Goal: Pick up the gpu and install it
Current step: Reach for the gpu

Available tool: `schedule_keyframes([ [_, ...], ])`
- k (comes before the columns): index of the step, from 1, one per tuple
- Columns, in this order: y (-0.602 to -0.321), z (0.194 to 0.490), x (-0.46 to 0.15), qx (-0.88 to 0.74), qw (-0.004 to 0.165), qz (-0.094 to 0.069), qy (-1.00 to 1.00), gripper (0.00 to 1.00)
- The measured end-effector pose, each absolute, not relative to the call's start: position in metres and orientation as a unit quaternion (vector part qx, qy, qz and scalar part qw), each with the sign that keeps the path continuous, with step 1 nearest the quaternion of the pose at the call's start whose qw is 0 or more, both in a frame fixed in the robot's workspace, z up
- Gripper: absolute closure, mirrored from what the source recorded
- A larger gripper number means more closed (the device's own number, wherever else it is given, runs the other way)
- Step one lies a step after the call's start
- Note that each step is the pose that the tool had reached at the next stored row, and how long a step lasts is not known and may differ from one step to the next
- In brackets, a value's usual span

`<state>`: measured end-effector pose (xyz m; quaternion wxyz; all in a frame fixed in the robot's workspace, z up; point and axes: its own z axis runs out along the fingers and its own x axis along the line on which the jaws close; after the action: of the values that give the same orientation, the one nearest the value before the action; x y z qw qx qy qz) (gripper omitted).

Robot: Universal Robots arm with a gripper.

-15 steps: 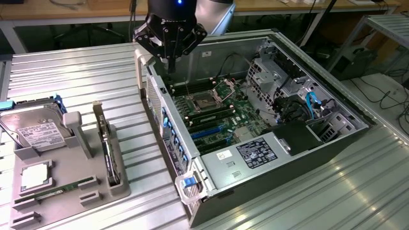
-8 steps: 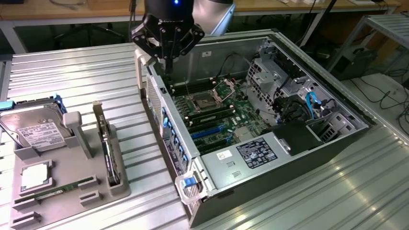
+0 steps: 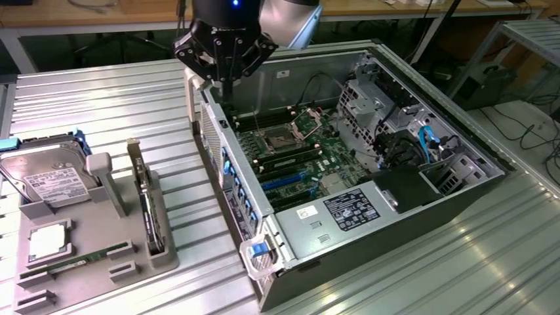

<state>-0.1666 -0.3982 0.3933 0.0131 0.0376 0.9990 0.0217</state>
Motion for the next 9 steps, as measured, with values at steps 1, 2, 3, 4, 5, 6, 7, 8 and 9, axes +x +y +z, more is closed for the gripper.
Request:
schedule_keyframes([
  [1, -0.3982, 0.3933, -0.1672, 0.038, 0.013, 0.022, 0.999, 0.89],
  [2, -0.3983, 0.3933, -0.1678, 0.038, 0.013, 0.022, 0.999, 0.89],
  [3, -0.3983, 0.3933, -0.1684, 0.038, 0.013, 0.022, 0.999, 0.89],
  [4, -0.3983, 0.3933, -0.1689, 0.038, 0.013, 0.022, 0.999, 0.89],
  [5, -0.3983, 0.3933, -0.1694, 0.038, 0.013, 0.022, 0.999, 0.89],
  [6, -0.3984, 0.3933, -0.1700, 0.037, 0.013, 0.022, 0.999, 0.89],
  [7, -0.3984, 0.3933, -0.1706, 0.037, 0.013, 0.022, 0.999, 0.89],
  [8, -0.3984, 0.3933, -0.1711, 0.037, 0.013, 0.022, 0.999, 0.89],
  [9, -0.3984, 0.3933, -0.1718, 0.037, 0.013, 0.022, 0.999, 0.89],
])
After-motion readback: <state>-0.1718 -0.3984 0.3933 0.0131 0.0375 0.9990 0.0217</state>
